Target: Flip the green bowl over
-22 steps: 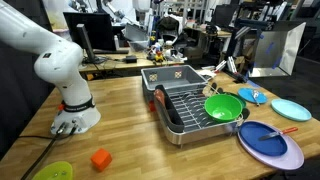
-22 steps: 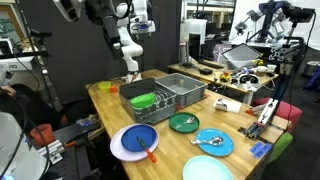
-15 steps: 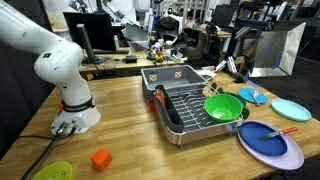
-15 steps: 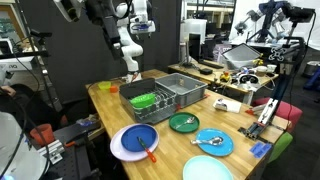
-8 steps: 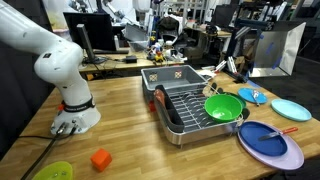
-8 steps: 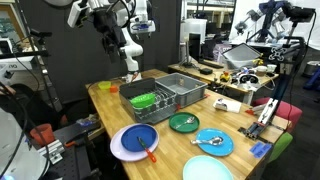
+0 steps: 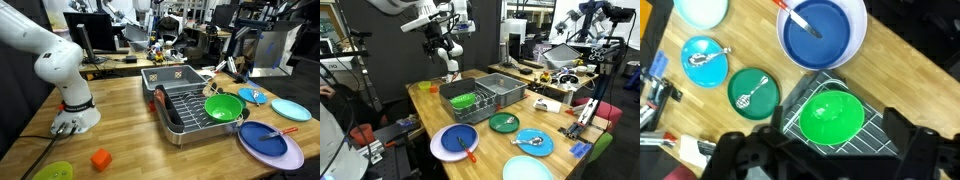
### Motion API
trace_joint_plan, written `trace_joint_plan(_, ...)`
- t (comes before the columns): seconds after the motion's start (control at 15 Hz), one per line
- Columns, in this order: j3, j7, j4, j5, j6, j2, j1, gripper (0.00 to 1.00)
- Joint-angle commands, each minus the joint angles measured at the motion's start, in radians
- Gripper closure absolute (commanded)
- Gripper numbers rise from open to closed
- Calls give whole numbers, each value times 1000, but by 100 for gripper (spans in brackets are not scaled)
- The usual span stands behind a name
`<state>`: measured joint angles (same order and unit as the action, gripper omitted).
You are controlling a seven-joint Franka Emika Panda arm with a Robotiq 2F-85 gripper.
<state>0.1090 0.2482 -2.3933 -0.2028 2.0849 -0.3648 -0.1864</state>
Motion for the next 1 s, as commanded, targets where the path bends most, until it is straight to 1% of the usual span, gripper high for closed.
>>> trace_joint_plan(0.0,-31,194,68,101,20,113,-39,0)
trace_joint_plan(0.2,-35,315,127,189,9,218,-34,0)
trace_joint_plan(0.33,-32,342,169,216,13,286,-17,0)
trace_joint_plan(0.4,-27,338,192,212,19,320,-7,0)
trace_joint_plan(0.47,-19,303,214,161,15,347,4,0)
trace_joint_plan(0.53,-12,306,169,183,26,302,3,0)
trace_joint_plan(0.67,-10,305,204,175,26,346,12,0)
trace_joint_plan(0.93,-9,305,211,174,25,347,13,0)
